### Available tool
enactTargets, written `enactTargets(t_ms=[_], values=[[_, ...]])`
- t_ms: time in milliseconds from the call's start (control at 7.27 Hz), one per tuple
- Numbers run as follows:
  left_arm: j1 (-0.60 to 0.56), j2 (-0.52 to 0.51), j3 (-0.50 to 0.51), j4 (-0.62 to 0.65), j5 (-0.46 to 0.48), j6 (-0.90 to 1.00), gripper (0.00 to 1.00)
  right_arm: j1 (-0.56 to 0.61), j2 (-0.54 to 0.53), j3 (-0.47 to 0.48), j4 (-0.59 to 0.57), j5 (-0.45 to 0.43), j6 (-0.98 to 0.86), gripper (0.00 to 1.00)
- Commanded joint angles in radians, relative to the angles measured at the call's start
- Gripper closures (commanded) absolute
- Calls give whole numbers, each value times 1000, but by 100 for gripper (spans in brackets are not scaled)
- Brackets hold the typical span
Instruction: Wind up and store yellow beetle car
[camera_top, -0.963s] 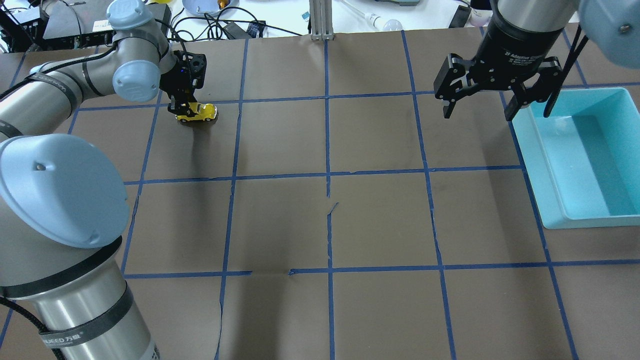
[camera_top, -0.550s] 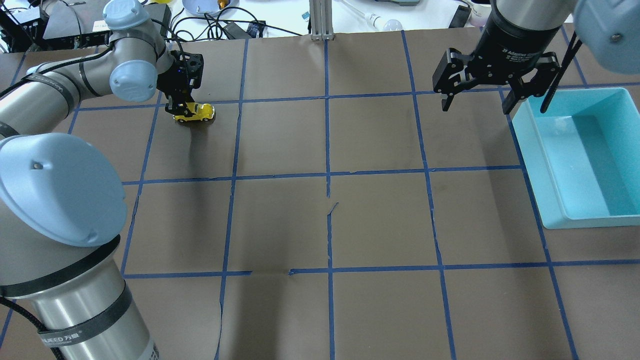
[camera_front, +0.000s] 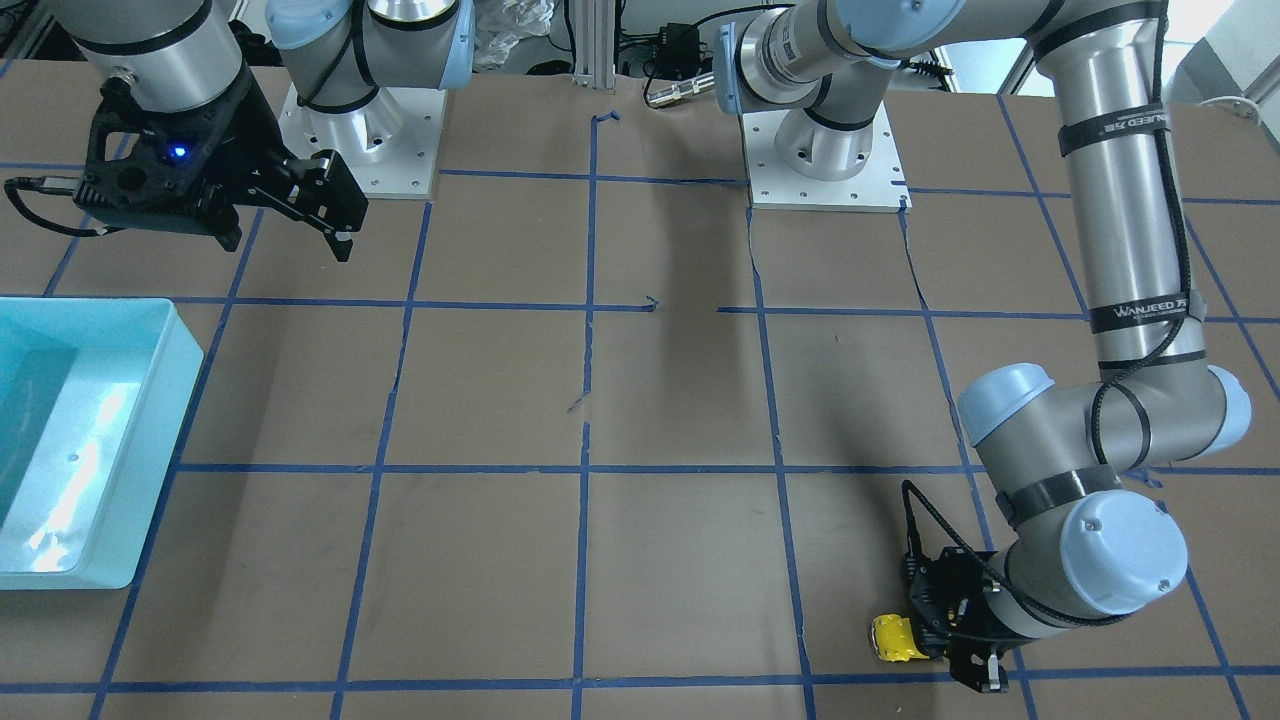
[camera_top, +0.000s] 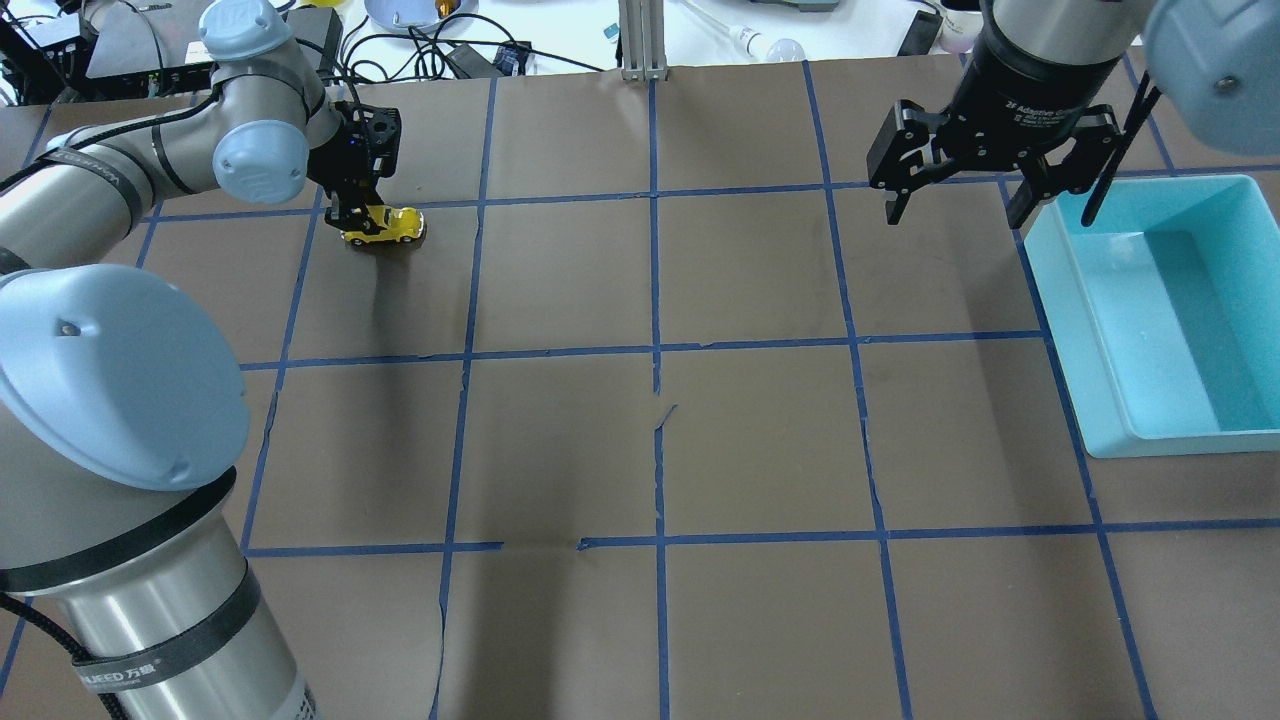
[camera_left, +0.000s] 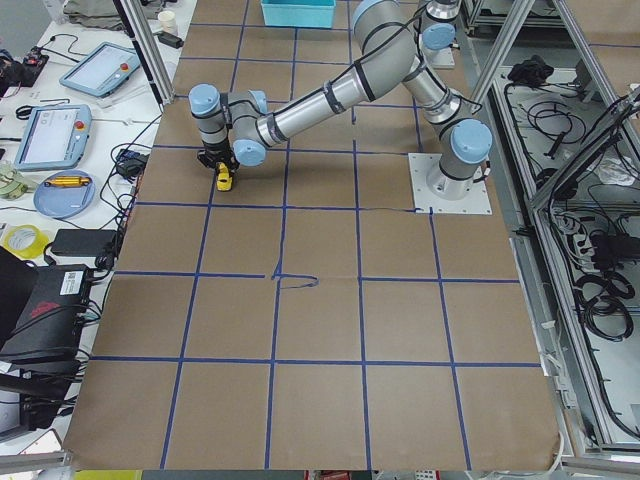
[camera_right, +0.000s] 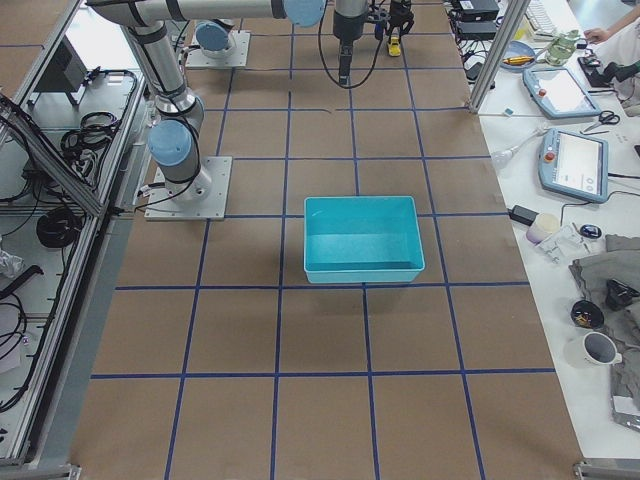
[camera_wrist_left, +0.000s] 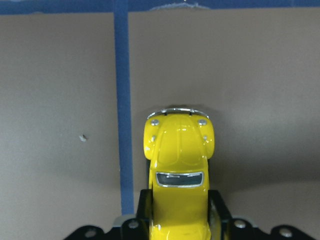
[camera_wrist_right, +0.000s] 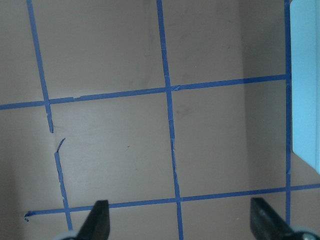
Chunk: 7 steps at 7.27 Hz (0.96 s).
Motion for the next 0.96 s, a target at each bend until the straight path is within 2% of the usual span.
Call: enactTargets(t_ms=[0,825], values=[[8,1,0,-3,1,1,100,0,0,0,-3,-1,1,0],[10,0,0,-4,2,2,100,1,0,-3,-7,10,3,0]])
